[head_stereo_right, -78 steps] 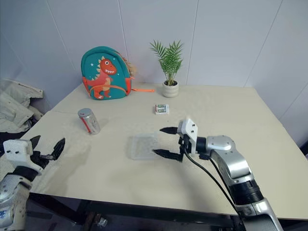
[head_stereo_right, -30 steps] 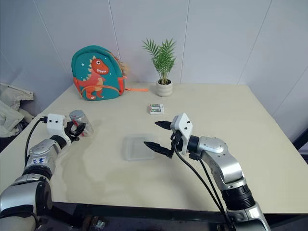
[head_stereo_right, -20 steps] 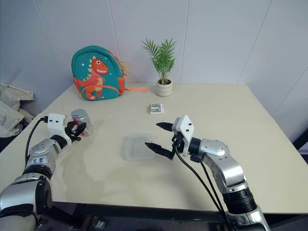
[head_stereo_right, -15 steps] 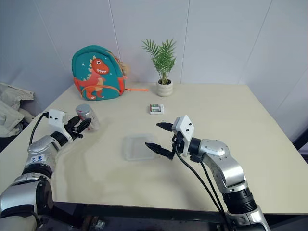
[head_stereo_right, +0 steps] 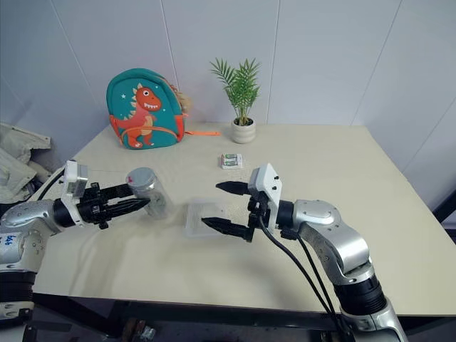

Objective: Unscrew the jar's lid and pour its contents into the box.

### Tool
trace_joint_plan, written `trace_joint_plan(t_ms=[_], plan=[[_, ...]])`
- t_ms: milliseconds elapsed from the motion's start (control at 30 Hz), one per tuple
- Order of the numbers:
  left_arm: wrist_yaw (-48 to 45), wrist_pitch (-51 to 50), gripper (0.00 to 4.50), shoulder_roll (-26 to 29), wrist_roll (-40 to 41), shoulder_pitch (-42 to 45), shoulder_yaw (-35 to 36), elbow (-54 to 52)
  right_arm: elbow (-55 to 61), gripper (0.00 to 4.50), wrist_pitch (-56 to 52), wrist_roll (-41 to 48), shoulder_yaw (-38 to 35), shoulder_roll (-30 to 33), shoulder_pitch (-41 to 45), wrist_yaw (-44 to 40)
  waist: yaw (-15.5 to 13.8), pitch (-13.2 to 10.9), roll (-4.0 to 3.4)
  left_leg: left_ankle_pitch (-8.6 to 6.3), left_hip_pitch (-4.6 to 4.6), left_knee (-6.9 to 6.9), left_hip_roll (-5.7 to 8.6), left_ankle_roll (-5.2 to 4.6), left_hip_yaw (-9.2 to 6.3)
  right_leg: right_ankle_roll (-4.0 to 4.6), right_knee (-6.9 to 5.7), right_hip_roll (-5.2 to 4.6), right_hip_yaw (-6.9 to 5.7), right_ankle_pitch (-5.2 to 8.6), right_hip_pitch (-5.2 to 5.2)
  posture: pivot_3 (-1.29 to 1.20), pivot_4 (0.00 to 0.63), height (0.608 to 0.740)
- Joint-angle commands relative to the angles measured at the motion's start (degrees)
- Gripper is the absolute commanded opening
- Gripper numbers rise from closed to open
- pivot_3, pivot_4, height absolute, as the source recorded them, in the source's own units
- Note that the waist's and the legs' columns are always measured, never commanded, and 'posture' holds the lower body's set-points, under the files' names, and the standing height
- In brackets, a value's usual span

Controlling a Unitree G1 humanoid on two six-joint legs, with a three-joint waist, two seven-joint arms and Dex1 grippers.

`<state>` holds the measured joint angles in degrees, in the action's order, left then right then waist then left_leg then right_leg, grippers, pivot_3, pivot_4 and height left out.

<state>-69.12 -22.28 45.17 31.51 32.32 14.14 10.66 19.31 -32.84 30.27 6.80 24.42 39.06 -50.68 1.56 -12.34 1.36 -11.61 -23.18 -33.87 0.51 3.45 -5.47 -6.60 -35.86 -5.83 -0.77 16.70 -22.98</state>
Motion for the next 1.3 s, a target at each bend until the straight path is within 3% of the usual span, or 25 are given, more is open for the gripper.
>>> trace_joint_plan(t_ms=[33, 467, 1300], plan=[[-1.9, -2.3, 1.87, 0.3, 1.4, 1.3, -2.2, -3.6, 2.4, 4.5, -2.0, -0.6, 1.8, -2.4, 3.1, 4.1, 0.1, 0.0, 0.0, 0.0, -0.01, 0.0, -0.05, 0.01, 0.0, 0.02, 0.02, 0.07, 0.01, -0.01, -0.01, 0.0, 0.15, 0.74], [-3.6, -1.6, 1.87, -3.0, -0.6, 4.0, -8.7, -2.2, -2.0, 4.5, -7.5, -4.7, 5.3, -9.2, 7.9, 14.0, 0.1, 0.0, 0.0, -0.03, -0.1, 0.05, -0.29, 0.14, 0.43, 0.2, -0.23, 0.36, 0.36, -0.05, -0.51, 0.0, 0.15, 0.74], [-2.9, -1.1, 1.87, -4.8, -1.1, 5.4, -9.5, -2.6, -5.5, 4.5, -12.5, -3.9, 5.2, -13.2, 10.2, 14.5, 0.2, 0.0, 0.0, -0.05, -0.1, 0.06, -0.3, 0.1, 0.61, 0.19, -0.26, 0.39, 0.54, -0.07, -0.63, 0.0, 0.15, 0.74]])
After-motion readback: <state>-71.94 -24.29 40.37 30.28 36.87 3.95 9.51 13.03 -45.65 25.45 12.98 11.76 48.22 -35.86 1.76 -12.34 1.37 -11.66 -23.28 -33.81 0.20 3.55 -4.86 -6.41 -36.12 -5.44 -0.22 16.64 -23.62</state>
